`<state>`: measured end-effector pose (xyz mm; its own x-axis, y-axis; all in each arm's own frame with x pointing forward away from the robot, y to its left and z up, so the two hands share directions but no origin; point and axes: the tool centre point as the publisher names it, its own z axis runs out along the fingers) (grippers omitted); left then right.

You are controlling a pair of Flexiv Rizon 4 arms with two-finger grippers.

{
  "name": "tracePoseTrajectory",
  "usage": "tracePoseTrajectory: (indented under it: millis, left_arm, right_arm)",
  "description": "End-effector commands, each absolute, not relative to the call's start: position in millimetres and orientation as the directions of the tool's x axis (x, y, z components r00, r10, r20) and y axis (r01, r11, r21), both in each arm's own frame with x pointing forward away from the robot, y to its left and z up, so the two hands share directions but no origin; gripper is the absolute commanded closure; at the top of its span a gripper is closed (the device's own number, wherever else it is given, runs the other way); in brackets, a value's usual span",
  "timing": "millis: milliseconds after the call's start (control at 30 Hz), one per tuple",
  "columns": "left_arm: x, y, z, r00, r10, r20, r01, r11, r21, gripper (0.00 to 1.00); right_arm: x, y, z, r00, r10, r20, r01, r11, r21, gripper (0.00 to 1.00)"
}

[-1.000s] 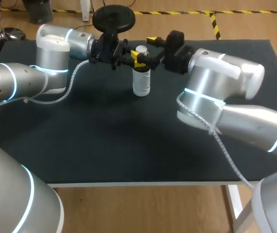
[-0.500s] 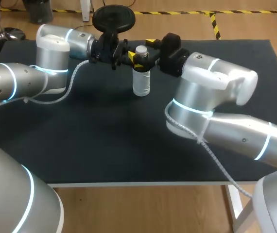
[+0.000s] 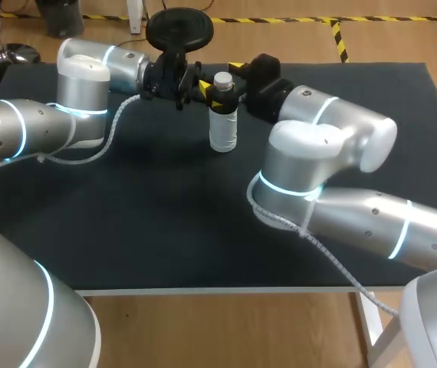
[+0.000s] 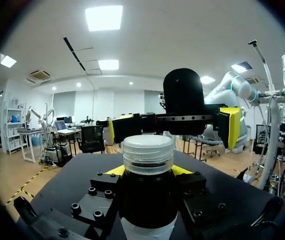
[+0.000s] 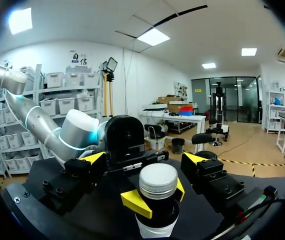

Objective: Unscrew the bottle cap

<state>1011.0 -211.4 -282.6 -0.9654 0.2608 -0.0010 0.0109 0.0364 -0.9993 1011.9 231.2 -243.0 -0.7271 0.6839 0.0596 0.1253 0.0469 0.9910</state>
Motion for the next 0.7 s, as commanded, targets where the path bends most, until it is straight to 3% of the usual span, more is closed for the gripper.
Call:
tracePoseTrajectory:
  millis: [33, 400, 533, 700]
  left_arm:
    - [1011.1, -211.9, -282.1, -0.966, 0.26, 0.0, 0.011, 0.038, -0.999, 1.0]
    - [1011.1, -211.9, -282.1, -0.966, 0.26, 0.0, 0.011, 0.038, -0.999, 1.0]
    - [1011.1, -211.9, -282.1, -0.966, 0.26, 0.0, 0.011, 0.038, -0.999, 1.0]
    - [1011.1, -211.9, -282.1, -0.966, 0.26, 0.0, 0.011, 0.038, -0.999, 1.0]
  right_arm:
    - [1012.2, 234.9, -245.1, -0.712, 0.699, 0.06, 0.123, 0.041, 0.992, 0.0]
    - [1012.6, 233.2, -248.2, -0.704, 0.706, 0.07, 0.125, 0.026, 0.992, 0.03]
    - [1012.5, 232.7, -249.1, -0.702, 0.709, 0.074, 0.126, 0.022, 0.992, 0.17]
    - [1012.6, 232.5, -249.5, -0.701, 0.709, 0.076, 0.127, 0.019, 0.992, 0.44]
